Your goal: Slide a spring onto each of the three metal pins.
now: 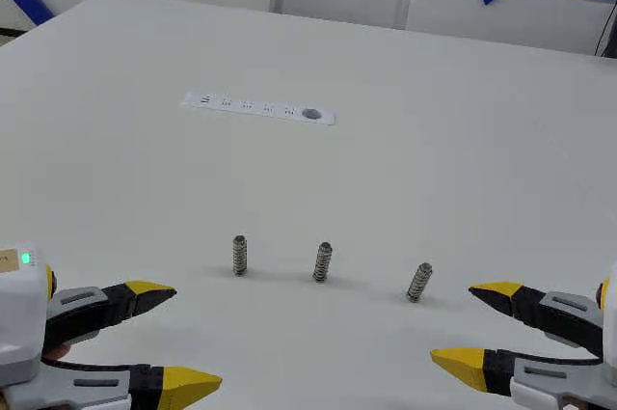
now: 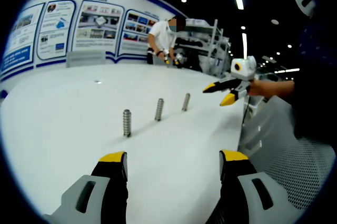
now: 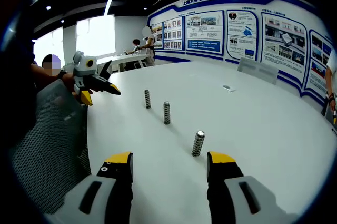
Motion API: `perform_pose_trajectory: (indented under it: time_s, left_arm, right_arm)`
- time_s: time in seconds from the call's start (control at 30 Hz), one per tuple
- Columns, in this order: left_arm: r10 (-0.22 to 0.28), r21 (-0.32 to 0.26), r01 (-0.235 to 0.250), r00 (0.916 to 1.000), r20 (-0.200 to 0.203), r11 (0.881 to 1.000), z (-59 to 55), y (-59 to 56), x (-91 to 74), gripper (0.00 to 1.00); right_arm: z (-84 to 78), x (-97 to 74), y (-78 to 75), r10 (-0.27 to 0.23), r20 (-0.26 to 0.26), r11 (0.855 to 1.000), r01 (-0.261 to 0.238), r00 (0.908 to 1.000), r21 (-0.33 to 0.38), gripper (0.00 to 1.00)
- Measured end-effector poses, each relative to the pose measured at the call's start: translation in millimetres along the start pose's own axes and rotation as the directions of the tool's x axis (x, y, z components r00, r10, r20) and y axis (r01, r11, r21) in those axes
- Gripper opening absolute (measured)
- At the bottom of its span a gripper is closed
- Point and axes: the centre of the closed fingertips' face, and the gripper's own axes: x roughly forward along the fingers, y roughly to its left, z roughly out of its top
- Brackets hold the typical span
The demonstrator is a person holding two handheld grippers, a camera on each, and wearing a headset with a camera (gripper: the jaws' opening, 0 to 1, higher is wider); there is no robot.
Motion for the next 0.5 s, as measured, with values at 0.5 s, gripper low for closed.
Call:
perform_pose_trajectory:
  time_s: [0.5]
  left_arm:
    - [0.001, -0.004, -0.001, 1.0000, 0.001, 1.000, -0.6, 0.9, 1.3, 0.72]
  right_arm:
    - [-1.5, -0.3, 0.5, 0.004, 0.008, 1.000, -0.004, 1.0000, 0.012, 0.60]
